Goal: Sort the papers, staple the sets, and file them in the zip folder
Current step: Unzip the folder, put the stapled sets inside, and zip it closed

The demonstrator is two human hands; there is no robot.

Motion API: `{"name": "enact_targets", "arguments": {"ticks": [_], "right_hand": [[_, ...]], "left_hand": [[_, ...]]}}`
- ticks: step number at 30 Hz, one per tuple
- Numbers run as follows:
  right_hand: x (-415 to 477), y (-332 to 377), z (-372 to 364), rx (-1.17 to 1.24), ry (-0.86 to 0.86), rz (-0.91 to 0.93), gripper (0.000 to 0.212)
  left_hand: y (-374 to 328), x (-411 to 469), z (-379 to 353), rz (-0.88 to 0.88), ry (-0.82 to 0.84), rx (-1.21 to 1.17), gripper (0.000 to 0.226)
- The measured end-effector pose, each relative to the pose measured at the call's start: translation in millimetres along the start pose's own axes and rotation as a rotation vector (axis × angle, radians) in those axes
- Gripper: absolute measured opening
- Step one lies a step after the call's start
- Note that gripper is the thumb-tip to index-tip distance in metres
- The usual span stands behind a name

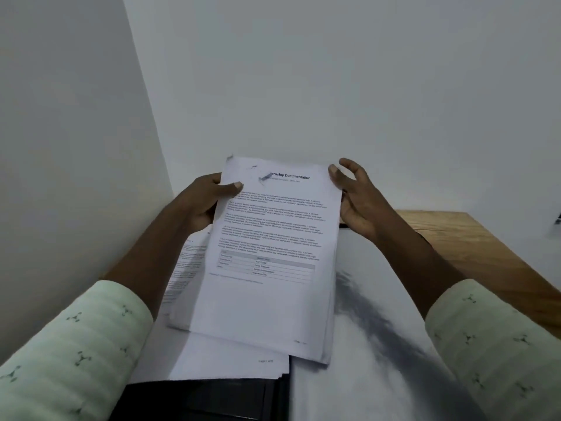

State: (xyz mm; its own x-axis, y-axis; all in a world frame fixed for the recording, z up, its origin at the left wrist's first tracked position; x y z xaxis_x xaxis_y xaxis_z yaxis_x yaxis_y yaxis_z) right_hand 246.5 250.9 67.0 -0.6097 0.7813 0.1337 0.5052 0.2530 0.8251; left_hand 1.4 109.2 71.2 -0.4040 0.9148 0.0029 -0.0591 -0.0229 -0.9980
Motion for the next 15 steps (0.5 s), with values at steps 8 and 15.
{"name": "enact_targets", "arguments": {"ticks": [8,15], "right_hand": [[-20.0,-15.4,21.0,-0.318,0.137,-0.216,0.04],[-10.8,21.2,47.0,-0.21,-0.056,0.066,0.046]], "left_hand": [[6.3,12.7,-32.4,-0.034,-0.091,-0.194,0.034],[-1.1,2.3,-65.0,-0.026,0.17,-0.074,0.037]]}}
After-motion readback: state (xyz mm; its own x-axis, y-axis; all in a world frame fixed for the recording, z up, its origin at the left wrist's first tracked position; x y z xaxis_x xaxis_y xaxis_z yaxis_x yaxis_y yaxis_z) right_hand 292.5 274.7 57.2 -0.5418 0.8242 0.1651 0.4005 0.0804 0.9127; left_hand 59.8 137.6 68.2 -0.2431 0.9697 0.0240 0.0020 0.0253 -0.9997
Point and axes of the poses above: each hand's wrist, its own x-axis towards the middle knuckle, its own z-axis out of the back of the hand, y = z × x, the point moved 1 cm from there along x, towards the middle knuckle, and after that the axes turned 3 degrees about x, right-handed, at the moved point
